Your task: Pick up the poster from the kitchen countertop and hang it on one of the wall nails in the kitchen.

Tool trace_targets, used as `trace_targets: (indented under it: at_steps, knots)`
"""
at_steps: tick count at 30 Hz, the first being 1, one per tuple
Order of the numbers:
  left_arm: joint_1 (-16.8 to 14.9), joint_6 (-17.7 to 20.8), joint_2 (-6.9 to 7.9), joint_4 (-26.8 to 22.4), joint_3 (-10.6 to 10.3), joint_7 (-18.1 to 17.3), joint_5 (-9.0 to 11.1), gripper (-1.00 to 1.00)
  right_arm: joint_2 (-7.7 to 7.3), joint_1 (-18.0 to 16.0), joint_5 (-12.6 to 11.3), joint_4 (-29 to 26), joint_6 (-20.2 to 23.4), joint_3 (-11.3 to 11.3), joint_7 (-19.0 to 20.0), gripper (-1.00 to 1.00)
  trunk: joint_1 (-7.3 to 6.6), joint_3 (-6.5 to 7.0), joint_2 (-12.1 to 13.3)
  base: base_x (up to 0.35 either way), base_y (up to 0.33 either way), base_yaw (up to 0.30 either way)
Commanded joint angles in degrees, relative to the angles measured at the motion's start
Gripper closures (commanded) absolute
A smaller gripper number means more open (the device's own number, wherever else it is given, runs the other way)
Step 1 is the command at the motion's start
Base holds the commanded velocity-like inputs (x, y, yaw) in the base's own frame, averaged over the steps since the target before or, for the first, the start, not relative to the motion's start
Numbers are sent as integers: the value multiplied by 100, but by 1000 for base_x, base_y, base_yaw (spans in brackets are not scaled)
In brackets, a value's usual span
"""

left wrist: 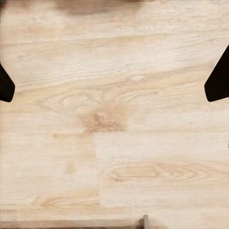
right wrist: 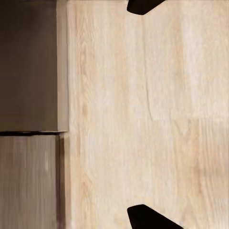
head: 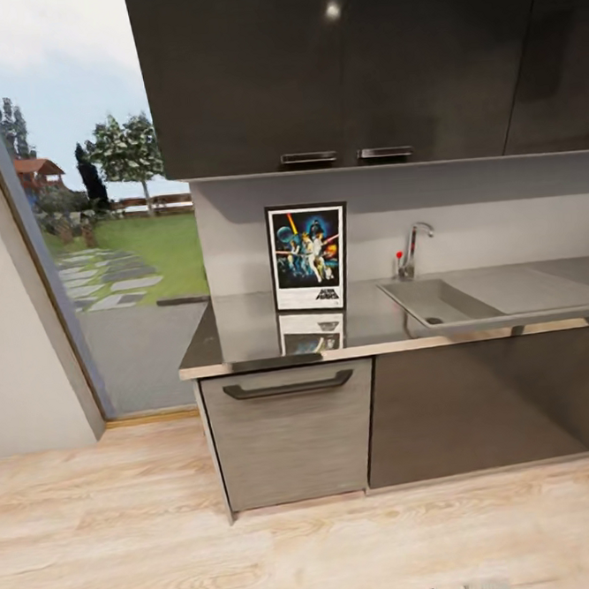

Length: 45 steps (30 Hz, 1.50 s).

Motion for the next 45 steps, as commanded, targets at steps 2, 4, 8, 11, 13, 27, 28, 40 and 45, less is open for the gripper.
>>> trace_targets:
  at_steps: [2,4,8,11,13,27,28,40,45]
  knots:
    - [2,-16,-5,155,144,-13,12,-100,-3,-2,5,-383,-81,5,3,-100,3,-6,-2,265,-222,0]
    - [2,-35,-4,449,440,-32,32,-100,-10,-4,-1,-2182,333,19,38,-100,3,-6,-2,265,-223,0]
    - [2,-37,-4,476,783,-40,39,-100,-11,-6,-3,-3378,1243,30,79,-100,3,-6,-2,241,-205,0]
    - [2,-37,-4,487,1162,-91,37,-100,-6,-60,-4,-4398,2225,29,447,-100,3,-6,-2,96,-82,0]
    - [2,-37,-4,489,1224,-152,36,-100,-1,-140,-4,-4638,2539,28,576,-100,3,-6,-2,41,-35,0]
    - [2,-35,311,738,1583,-1062,38,-100,-18,-2623,-61,-5110,5017,6,2543,-100,3,-6,-2,6,-5,0]
    - [2,-34,316,749,1613,-1148,36,-100,-20,-2729,-57,-5109,5089,3,2641,-100,3,-6,-2,0,0,0]
    - [2,-32,339,785,1755,-1622,26,-100,-391,-4012,-46,-4649,5899,-44,4820,-100,3,-6,-2,24,-22,0]
    - [2,-33,339,782,1756,-1621,25,-100,-443,-4033,-49,-4382,5895,-96,5067,-100,3,-6,-2,183,-188,0]
